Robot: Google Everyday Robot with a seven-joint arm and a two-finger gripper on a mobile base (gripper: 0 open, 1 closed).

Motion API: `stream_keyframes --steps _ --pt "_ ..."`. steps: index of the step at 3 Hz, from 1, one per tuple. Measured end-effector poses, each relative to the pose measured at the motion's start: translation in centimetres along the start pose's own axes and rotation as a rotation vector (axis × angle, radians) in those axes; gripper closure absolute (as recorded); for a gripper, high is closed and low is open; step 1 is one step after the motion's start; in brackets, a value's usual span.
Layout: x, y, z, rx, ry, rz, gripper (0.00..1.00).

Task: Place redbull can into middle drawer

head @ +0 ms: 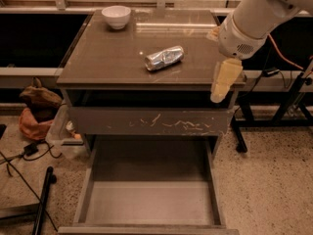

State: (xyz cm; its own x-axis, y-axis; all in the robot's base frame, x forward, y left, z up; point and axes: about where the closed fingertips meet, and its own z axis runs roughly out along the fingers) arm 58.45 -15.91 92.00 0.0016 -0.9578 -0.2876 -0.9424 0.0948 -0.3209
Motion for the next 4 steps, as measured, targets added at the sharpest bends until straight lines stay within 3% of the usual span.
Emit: stream_keyframes --steps 1,3,4 --pt "-1.6 -2.2 6.9 -0.067 -0.059 -0.024 0.00" --pt "-2.0 -2.8 7.3 -0.055 -0.060 -0.038 0.00" --pt "-3.1 -5.7 8.0 -0.012 -0.069 -0.101 0.00"
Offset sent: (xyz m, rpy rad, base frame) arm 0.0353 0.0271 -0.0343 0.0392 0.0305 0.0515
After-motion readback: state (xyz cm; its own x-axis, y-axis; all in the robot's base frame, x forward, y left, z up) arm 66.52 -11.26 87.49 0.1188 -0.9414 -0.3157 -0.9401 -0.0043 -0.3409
